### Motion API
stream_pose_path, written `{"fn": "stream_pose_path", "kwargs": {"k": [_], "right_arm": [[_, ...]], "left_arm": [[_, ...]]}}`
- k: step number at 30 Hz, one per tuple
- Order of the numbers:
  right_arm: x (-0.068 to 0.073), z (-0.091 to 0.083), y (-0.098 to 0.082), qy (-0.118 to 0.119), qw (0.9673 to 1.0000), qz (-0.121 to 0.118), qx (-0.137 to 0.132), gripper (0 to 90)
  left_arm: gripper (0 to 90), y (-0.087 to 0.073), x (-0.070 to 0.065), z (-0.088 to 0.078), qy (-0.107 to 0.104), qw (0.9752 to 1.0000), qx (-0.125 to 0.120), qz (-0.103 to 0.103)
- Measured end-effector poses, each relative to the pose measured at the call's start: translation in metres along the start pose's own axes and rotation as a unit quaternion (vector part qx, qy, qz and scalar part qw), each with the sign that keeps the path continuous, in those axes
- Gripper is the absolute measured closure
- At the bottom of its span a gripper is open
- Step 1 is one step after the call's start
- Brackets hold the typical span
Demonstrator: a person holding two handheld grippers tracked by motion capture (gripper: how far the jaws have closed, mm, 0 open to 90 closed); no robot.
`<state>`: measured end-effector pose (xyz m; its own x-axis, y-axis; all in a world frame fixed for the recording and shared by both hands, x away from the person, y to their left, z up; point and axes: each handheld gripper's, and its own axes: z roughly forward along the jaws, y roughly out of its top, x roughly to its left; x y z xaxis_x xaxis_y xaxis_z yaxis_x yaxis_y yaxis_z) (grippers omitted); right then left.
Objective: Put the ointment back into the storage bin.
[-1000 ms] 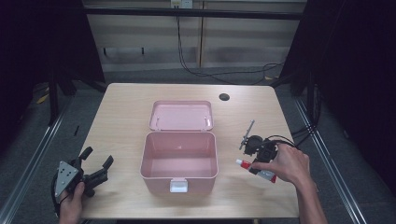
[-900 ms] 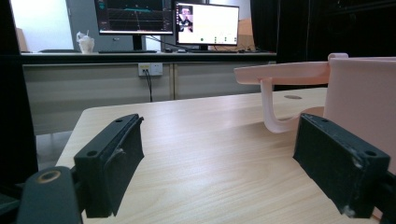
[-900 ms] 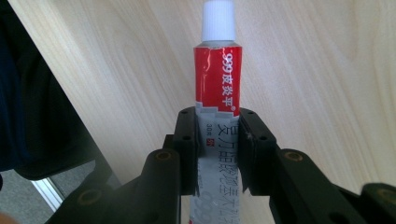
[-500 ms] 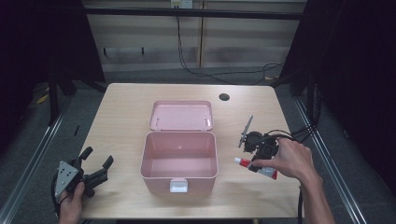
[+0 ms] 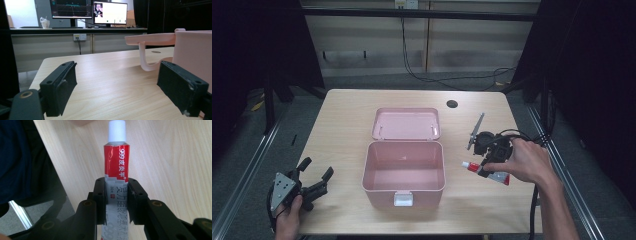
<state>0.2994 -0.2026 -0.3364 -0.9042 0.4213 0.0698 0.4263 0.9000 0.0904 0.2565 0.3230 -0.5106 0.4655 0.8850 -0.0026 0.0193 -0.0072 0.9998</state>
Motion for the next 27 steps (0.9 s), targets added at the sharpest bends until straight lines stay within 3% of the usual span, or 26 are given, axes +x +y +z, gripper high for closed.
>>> {"fn": "stream_pose_path", "kwargs": {"k": [9, 23, 27], "right_arm": [[-0.002, -0.017, 0.006, -0.001, 0.9999, -0.006, -0.014, 71.2], [0.000, -0.038, 0.031, -0.011, 0.9994, -0.025, -0.022, 71.2], [0.003, -0.043, 0.039, -0.018, 0.9985, -0.036, -0.036, 71.2]], "left_arm": [[15.5, 0.000, 0.000, 0.000, 0.000, 1.0000, 0.000, 0.000], [15.5, 0.000, 0.000, 0.000, 0.000, 1.0000, -0.001, -0.001], [15.5, 0.000, 0.000, 0.000, 0.000, 1.0000, 0.000, 0.000]]}}
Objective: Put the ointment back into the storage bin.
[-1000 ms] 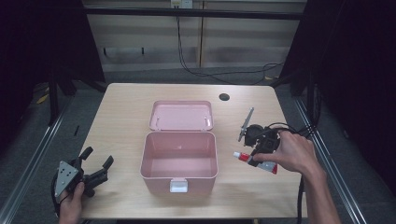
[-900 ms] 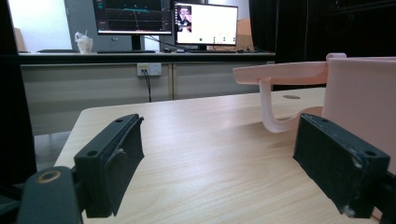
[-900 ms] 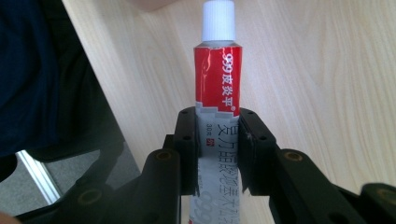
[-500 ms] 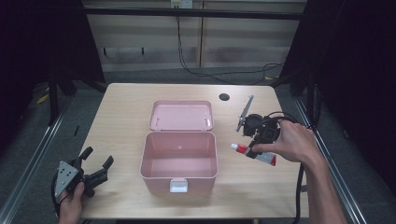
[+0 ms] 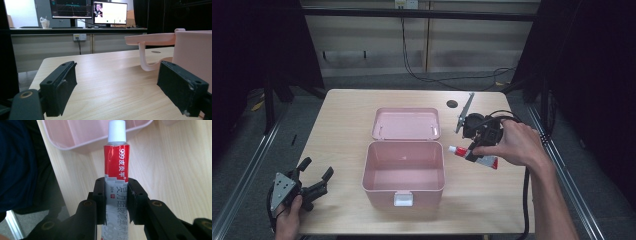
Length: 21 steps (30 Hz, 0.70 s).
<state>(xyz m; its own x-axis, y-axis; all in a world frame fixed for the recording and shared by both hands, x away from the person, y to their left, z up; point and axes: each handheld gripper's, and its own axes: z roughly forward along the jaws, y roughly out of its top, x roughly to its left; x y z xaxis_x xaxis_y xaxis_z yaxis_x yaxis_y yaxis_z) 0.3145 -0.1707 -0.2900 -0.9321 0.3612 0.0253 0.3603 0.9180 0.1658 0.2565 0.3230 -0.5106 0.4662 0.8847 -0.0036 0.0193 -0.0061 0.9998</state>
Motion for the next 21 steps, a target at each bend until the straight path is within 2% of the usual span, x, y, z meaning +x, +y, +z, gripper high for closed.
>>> {"fn": "stream_pose_path", "kwargs": {"k": [10, 11, 21], "right_arm": [[0.001, 0.000, 0.018, 0.005, 0.9999, -0.015, 0.001, 71.2], [0.002, 0.000, 0.025, 0.006, 0.9998, -0.021, 0.003, 71.2], [0.003, 0.005, 0.056, 0.014, 0.9990, -0.041, 0.006, 71.2]], "left_arm": [[15.5, 0.000, 0.000, 0.000, 0.000, 1.0000, 0.001, 0.000], [15.5, 0.000, 0.000, 0.000, 0.000, 1.0000, 0.000, 0.000], [15.5, 0.000, 0.000, 0.000, 0.001, 1.0000, -0.002, 0.000]]}}
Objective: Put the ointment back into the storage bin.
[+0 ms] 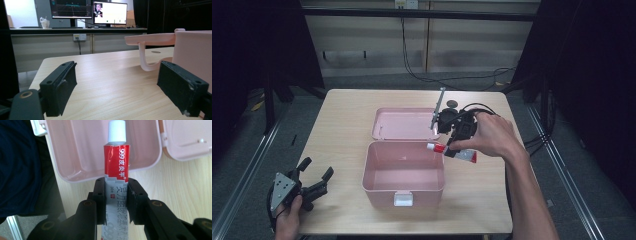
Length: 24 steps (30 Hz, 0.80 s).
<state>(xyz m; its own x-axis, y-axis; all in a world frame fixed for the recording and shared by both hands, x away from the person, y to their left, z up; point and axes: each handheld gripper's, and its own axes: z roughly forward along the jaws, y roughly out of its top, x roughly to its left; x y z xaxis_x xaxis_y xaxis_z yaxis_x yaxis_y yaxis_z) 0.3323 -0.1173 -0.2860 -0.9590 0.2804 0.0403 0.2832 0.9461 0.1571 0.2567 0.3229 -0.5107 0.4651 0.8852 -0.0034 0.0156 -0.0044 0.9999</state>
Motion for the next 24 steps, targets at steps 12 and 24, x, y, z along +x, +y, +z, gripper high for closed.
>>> {"fn": "stream_pose_path", "kwargs": {"k": [12, 24], "right_arm": [[-0.001, 0.005, 0.031, 0.004, 0.9996, -0.026, -0.007, 71.2], [0.003, 0.022, 0.067, 0.007, 0.9985, -0.054, -0.006, 71.2]], "left_arm": [[15.5, 0.000, 0.000, 0.000, 0.000, 1.0000, 0.000, 0.000], [15.5, 0.000, 0.000, 0.000, 0.000, 1.0000, -0.002, -0.001]]}}
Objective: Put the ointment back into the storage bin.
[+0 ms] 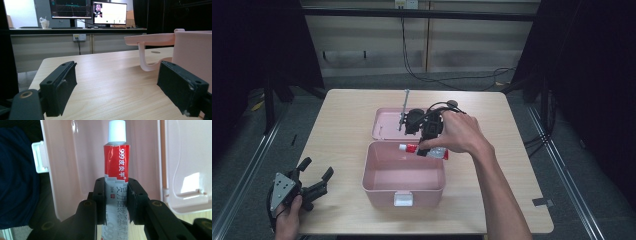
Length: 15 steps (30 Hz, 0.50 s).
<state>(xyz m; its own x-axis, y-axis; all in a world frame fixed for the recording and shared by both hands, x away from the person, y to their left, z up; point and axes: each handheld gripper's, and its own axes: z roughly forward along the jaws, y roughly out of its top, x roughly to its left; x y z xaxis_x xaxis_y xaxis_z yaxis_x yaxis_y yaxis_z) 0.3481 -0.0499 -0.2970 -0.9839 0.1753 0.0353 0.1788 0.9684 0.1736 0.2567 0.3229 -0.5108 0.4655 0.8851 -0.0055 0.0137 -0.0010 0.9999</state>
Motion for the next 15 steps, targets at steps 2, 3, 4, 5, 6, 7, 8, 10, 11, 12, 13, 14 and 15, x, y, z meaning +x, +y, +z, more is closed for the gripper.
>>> {"fn": "stream_pose_path", "kwargs": {"k": [2, 3, 4, 5, 6, 7, 8, 10, 11, 12, 13, 14, 15], "right_arm": [[0.000, 0.001, 0.002, -0.001, 1.0000, -0.001, -0.002, 71.2], [-0.001, 0.001, 0.004, 0.000, 1.0000, -0.002, -0.001, 71.2], [-0.002, 0.004, 0.007, -0.002, 1.0000, 0.001, 0.001, 71.2], [-0.003, 0.005, 0.008, -0.002, 1.0000, -0.003, 0.004, 71.2], [-0.004, 0.007, 0.009, -0.001, 1.0000, -0.002, 0.004, 71.2], [-0.004, 0.007, 0.009, -0.001, 1.0000, -0.002, 0.004, 71.2], [-0.006, 0.010, 0.011, 0.000, 1.0000, -0.003, 0.002, 71.2], [-0.008, 0.012, 0.012, -0.002, 1.0000, -0.002, 0.006, 71.2], [-0.008, 0.012, 0.012, -0.002, 1.0000, -0.002, 0.006, 71.2], [-0.010, 0.015, 0.014, -0.004, 1.0000, -0.004, 0.008, 71.2], [-0.010, 0.015, 0.014, -0.004, 1.0000, -0.004, 0.008, 71.2], [-0.012, 0.017, 0.015, -0.004, 1.0000, -0.005, 0.006, 71.2], [-0.012, 0.017, 0.015, -0.004, 1.0000, -0.005, 0.006, 71.2]], "left_arm": [[15.5, 0.000, 0.000, 0.000, -0.001, 1.0000, 0.000, -0.001], [15.5, 0.000, 0.000, 0.000, -0.001, 1.0000, 0.000, -0.001], [15.5, 0.000, 0.000, 0.000, 0.000, 1.0000, 0.000, 0.000], [15.5, 0.000, 0.000, 0.000, -0.001, 1.0000, 0.000, -0.002], [15.5, 0.000, 0.000, 0.000, 0.000, 1.0000, 0.000, -0.001], [15.5, 0.000, 0.000, 0.000, 0.000, 1.0000, 0.000, -0.001], [15.5, 0.000, 0.000, 0.000, 0.000, 1.0000, 0.000, 0.000], [15.5, 0.000, 0.000, 0.000, 0.000, 1.0000, 0.000, 0.000], [15.5, 0.000, 0.000, 0.000, 0.000, 1.0000, 0.000, 0.000], [15.5, 0.000, 0.000, 0.000, 0.000, 1.0000, 0.000, 0.000], [15.5, 0.000, 0.000, 0.000, 0.000, 1.0000, 0.000, 0.000], [15.5, 0.000, 0.000, 0.000, 0.000, 1.0000, 0.001, 0.000], [15.5, 0.000, 0.000, 0.000, 0.000, 1.0000, 0.000, 0.000]]}}
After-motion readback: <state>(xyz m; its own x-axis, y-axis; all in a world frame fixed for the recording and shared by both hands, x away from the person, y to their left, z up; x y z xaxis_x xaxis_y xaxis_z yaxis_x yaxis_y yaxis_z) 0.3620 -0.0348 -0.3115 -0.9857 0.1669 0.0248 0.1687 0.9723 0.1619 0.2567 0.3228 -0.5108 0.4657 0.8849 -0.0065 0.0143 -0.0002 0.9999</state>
